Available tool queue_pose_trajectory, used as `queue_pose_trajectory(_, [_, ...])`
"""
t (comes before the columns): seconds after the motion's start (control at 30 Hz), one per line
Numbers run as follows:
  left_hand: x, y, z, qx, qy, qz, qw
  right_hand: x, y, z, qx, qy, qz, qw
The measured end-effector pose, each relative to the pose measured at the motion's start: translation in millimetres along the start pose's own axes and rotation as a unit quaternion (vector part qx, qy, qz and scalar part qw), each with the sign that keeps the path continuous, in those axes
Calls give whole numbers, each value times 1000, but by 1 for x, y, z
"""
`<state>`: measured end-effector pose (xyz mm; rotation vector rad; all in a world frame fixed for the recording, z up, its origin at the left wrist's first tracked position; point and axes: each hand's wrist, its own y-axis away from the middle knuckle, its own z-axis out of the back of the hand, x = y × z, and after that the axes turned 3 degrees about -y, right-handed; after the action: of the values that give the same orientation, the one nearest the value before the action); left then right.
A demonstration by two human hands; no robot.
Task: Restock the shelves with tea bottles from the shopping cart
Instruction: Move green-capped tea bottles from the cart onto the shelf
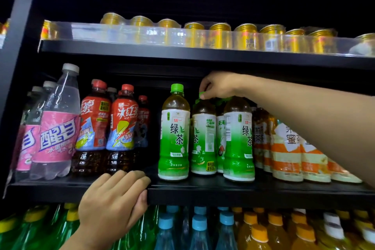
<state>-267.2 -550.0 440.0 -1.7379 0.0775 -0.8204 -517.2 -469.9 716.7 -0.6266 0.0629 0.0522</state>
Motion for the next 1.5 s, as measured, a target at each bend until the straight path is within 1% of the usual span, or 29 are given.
queue_pose_trajectory(0.1, [0,1,-1,-8,-3,-1,1000,-2,-3,-8,-54,-2,5,999])
queue_pose_trajectory(0.17, [0,1,-2,-10,-6,1,1000,-3,-5,-10,-68,-9,3,998])
queue_pose_trajectory(0.3, [0,1,-2,-6,-1,3,1000,-1,-6,-6,-38,-21,4,999])
queue_pose_trajectory(0.4, [-1,1,-1,-5,-2,3,1000,2,-5,-2,-12,-5,5,1000])
queue_pose_trajectory(0.6, [-1,1,-2,-11,6,2,1000,5,-2,2,-39,84,-4,996])
queue_pose_trajectory(0.77, [-1,1,-2,-14,3,3,1000,9,-3,0,-44,83,-20,995])
queue_pose_trajectory(1.0, [-2,1,-1,7,-9,0,1000,16,-1,0,-19,49,-39,998])
queue_pose_trajectory(1.1, [-1,2,-1,0,-3,-1,1000,16,-3,-2,-23,60,-36,997])
queue_pose_trajectory(1.27, [0,2,-2,-7,-5,-1,1000,11,-8,-8,-57,72,-35,995])
queue_pose_trajectory(1.5, [-1,2,-2,-4,-7,7,1000,12,-6,-5,-28,60,-15,998])
